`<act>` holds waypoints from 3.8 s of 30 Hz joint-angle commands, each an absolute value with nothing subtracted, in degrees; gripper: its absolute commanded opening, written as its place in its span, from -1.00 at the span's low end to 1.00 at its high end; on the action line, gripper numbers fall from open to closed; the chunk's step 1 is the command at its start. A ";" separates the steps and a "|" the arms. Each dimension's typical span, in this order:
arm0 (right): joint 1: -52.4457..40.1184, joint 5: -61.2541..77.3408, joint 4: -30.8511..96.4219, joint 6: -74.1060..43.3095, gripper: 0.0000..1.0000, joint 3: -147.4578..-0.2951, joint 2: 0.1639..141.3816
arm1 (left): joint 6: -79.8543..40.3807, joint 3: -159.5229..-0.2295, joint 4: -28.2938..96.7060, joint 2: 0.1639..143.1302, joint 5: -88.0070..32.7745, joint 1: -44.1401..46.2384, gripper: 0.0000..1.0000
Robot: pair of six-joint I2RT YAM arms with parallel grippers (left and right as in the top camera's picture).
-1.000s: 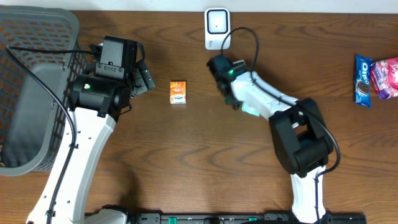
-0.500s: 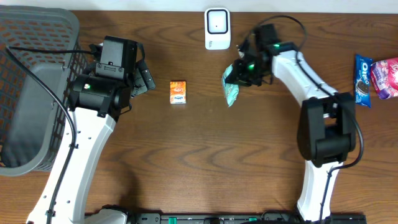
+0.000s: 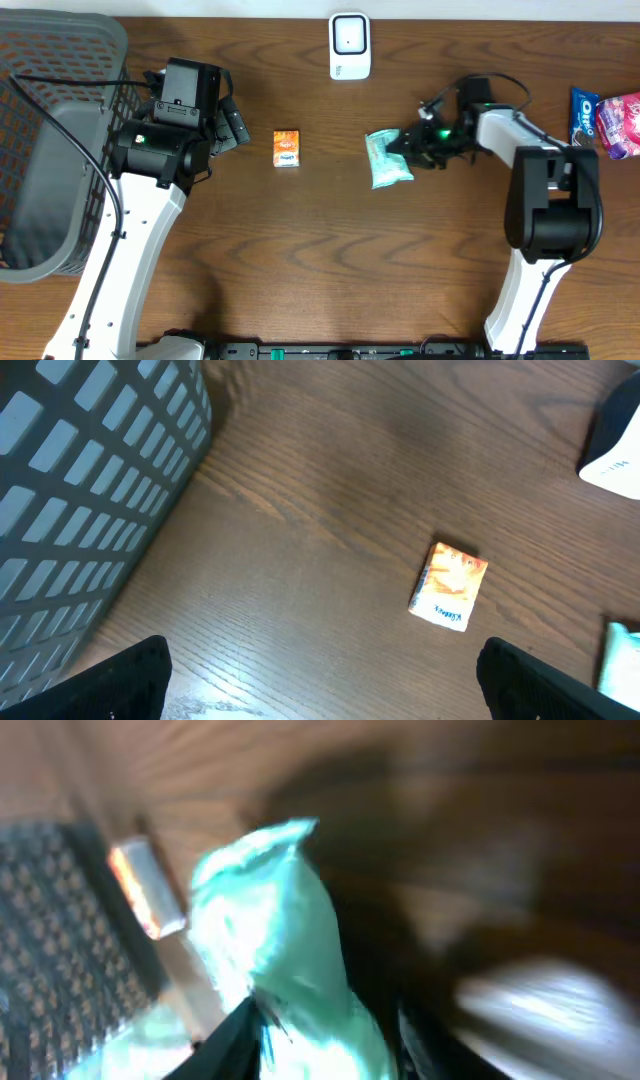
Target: Scan the item barcode
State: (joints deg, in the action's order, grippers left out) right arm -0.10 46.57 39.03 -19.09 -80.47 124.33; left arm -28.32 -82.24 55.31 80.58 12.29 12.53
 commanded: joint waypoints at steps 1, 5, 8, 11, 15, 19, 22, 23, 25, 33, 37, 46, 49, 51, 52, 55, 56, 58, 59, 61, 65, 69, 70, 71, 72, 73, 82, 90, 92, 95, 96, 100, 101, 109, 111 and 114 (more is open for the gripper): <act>0.75 36.29 43.48 -17.50 -0.12 -85.12 120.62 | -28.38 -82.30 55.46 80.75 12.45 12.38 0.95; -1.37 27.00 50.28 -15.38 -0.08 -89.10 116.75 | -28.38 -82.30 55.46 80.75 12.43 12.38 0.95; -4.32 21.89 52.31 -14.87 -0.09 -89.82 114.56 | -28.38 -82.30 55.46 80.75 12.43 12.38 0.96; -8.14 16.86 52.75 -14.48 -0.09 -89.82 113.99 | -28.38 -82.30 55.46 80.75 12.43 12.38 0.96; -13.56 8.14 52.71 -14.52 0.02 -89.25 114.50 | -28.38 -82.30 55.46 80.75 12.43 12.38 0.96; -18.37 -1.30 52.97 -17.74 -0.02 -89.06 115.52 | -28.38 -82.30 55.46 80.75 12.43 12.38 0.96; -20.93 -4.99 52.93 -18.41 -0.06 -89.01 116.51 | -28.38 -82.30 55.46 80.75 12.43 12.38 0.96; -21.43 -5.76 52.95 -18.46 -0.06 -89.01 116.97 | -28.38 -82.30 55.46 80.75 12.43 12.38 0.96; -21.98 -5.91 52.71 -18.83 -0.07 -89.01 117.80 | -28.38 -82.30 55.46 80.75 12.43 12.38 0.96; -22.76 -5.26 51.72 -20.34 -0.30 -89.01 123.66 | -28.38 -82.30 55.46 80.75 12.43 12.38 0.96; -22.76 -5.28 51.59 -20.34 -0.81 -89.01 125.34 | -28.38 -82.30 55.46 80.75 12.43 12.38 0.96; -22.83 -3.07 51.42 -20.32 -0.98 -94.70 124.42 | -28.38 -82.30 55.46 80.75 12.43 12.38 0.96; -23.05 -3.09 50.28 -19.40 -0.98 -100.42 124.36 | -28.38 -82.30 55.46 80.75 12.43 12.38 0.96; -23.38 -3.09 47.27 -18.17 -0.98 -103.66 124.36 | -28.38 -82.30 55.46 80.75 12.43 12.38 0.96; -23.59 -3.09 44.49 -17.34 -0.98 -104.88 124.36 | -28.38 -82.30 55.46 80.75 12.43 12.38 0.96; -23.81 -3.09 34.83 -14.15 -0.98 -105.65 124.36 | -28.38 -82.30 55.46 80.75 12.43 12.38 0.95; -23.83 -3.14 31.68 -13.13 -0.98 -105.65 124.42 | -28.38 -82.30 55.46 80.75 12.43 12.38 0.96; -23.83 -3.38 26.15 -12.58 -0.98 -105.62 124.81 | -28.38 -82.30 55.46 80.75 12.43 12.38 0.96; -23.83 -3.66 23.55 -12.58 -0.98 -105.62 124.86 | -28.38 -82.30 55.46 80.75 12.43 12.38 0.96; -23.92 -4.67 18.33 -12.62 -0.98 -105.62 125.56 | -28.38 -82.30 55.46 80.75 12.43 12.38 0.96; -24.01 -4.69 10.00 -12.80 -0.98 -105.62 127.33 | -28.38 -82.30 55.46 80.75 12.43 12.38 0.96; -23.88 -6.52 5.72 -13.28 -0.98 -105.62 128.66 | -28.38 -82.30 55.46 80.75 12.43 12.38 0.96; -23.88 -7.03 5.15 -13.28 -0.98 -105.62 129.03 | -28.38 -82.30 55.46 80.75 12.43 12.38 0.96; -23.88 -7.46 4.89 -13.26 -0.96 -105.65 129.03 | -28.38 -82.30 55.46 80.75 12.43 12.38 0.96; -23.88 -8.29 4.86 -13.26 -0.96 -105.65 129.03 | -28.38 -82.30 55.46 80.75 12.43 12.38 0.96; -23.86 -9.65 4.84 -13.26 -0.98 -105.67 129.01 | -28.38 -82.30 55.46 80.75 12.43 12.38 0.96; -18.39 -15.62 12.14 -13.28 -0.98 -106.30 123.66 | -28.38 -82.30 55.46 80.75 12.43 12.38 0.96; -5.67 -16.62 32.01 -10.02 -0.98 -106.30 119.87 | -28.38 -82.30 55.46 80.75 12.43 12.38 0.96; -2.42 -16.62 37.04 -6.02 -0.98 -106.21 120.20 | -28.38 -82.30 55.46 80.75 12.43 12.38 0.95; 1.72 -16.62 42.92 1.08 -0.98 -106.04 121.01 | -28.38 -82.30 55.46 80.75 12.43 12.38 0.96; 2.94 -16.60 44.47 2.85 -0.98 -106.04 121.30 | -28.38 -82.30 55.46 80.75 12.43 12.38 0.96; 7.25 -16.64 48.03 7.77 -0.98 -105.97 122.52 | -28.38 -82.30 55.46 80.75 12.45 12.38 0.96; 8.36 -16.69 48.40 8.03 -0.98 -105.95 122.65 | -28.38 -82.30 55.46 80.75 12.43 12.38 0.96; 15.40 -16.99 51.13 7.09 0.73 -105.91 125.21 | -28.38 -82.30 55.46 80.75 12.43 12.38 0.96; 16.27 -17.04 52.49 6.00 0.73 -105.91 126.08 | -28.38 -82.30 55.46 80.75 12.43 12.38 0.95; 16.73 -14.37 53.63 4.27 0.76 -105.91 126.80 | -28.38 -82.30 55.46 80.75 12.43 12.38 0.96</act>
State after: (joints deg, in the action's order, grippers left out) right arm 16.93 -16.36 53.12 5.69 -105.41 125.14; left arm -28.32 -82.24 55.31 80.58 12.29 12.53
